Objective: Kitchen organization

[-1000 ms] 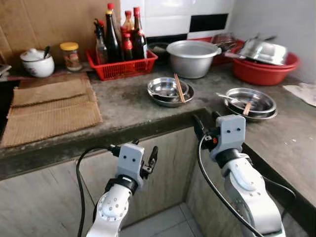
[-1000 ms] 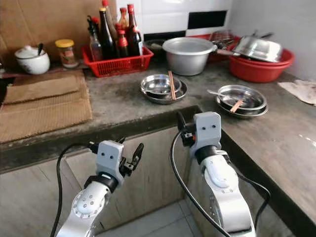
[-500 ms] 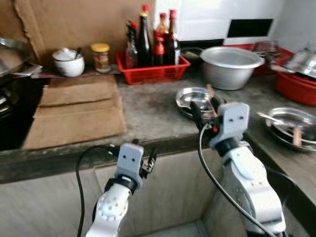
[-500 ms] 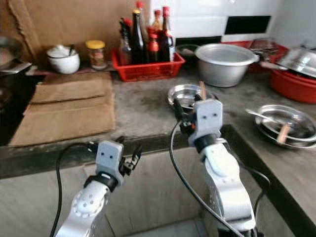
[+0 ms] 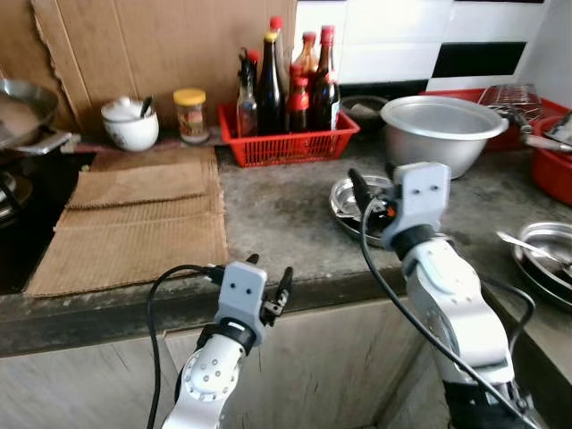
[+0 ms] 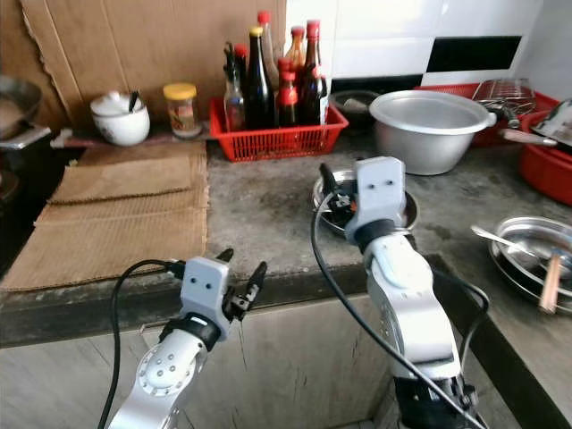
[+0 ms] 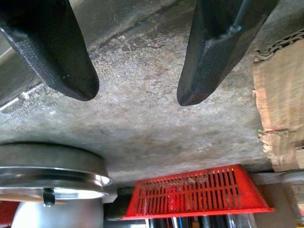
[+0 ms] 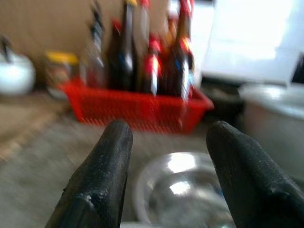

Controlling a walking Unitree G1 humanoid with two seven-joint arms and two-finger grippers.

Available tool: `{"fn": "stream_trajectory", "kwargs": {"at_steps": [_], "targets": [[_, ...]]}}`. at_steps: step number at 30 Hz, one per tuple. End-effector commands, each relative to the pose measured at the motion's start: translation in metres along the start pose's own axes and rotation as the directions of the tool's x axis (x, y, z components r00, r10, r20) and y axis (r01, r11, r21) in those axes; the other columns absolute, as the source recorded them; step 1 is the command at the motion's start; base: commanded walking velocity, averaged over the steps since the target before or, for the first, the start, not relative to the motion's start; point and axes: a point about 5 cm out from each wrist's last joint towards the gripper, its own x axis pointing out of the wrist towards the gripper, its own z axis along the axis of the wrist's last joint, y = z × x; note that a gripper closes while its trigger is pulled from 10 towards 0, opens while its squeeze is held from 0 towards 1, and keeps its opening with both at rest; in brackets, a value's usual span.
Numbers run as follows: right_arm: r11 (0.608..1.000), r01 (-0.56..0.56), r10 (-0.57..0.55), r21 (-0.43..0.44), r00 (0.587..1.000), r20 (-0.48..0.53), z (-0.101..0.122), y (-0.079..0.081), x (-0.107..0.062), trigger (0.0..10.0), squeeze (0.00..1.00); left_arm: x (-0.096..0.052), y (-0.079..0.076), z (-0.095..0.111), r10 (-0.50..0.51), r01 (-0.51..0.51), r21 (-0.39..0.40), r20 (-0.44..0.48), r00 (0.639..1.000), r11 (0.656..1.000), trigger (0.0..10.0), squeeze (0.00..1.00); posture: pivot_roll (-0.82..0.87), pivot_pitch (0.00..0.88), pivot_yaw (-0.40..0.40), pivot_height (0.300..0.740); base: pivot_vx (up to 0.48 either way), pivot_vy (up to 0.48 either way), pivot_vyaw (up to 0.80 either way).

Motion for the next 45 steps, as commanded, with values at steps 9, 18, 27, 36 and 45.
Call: {"fn": "stream_trajectory", "kwargs": {"at_steps": [9,18,27,36,45], "targets": [[0.997,0.068,-0.070,-0.032,0.996,-0.062,0.002,-0.022,0.012,10.0,0.00,-0.005,-0.009,-0.001,-0.031,0.031,-0.014,-0.009,0.999,0.999,10.0,0.00,0.20,0.012,-0.065,0.740,0.000,0.000,0.00],[0.991,0.100,-0.100,0.084,0.995,-0.002,-0.019,-0.020,-0.039,10.0,0.00,-0.015,-0.023,-0.003,-0.152,0.152,0.028,0.015,0.988,0.988,10.0,0.00,0.19,0.028,-0.052,0.740,0.000,0.000,0.00],[0.985,0.123,-0.122,0.119,0.992,-0.014,-0.029,-0.020,-0.066,10.0,0.00,-0.017,-0.023,-0.006,-0.159,0.159,0.020,0.001,0.987,0.987,10.0,0.00,0.18,0.033,-0.035,0.740,0.000,0.000,0.00],[0.984,0.144,-0.139,0.104,0.989,-0.049,-0.039,-0.020,-0.069,10.0,0.00,-0.017,-0.025,0.002,-0.176,0.175,0.007,0.062,0.983,0.984,10.0,0.00,0.18,0.030,-0.039,0.740,0.000,0.000,0.00],[0.983,0.166,-0.161,0.079,0.985,-0.067,-0.045,-0.020,-0.061,10.0,0.00,-0.017,-0.029,0.002,-0.186,0.186,0.005,0.069,0.980,0.983,10.0,0.00,0.19,0.020,-0.044,0.740,0.000,0.000,0.00]]}}
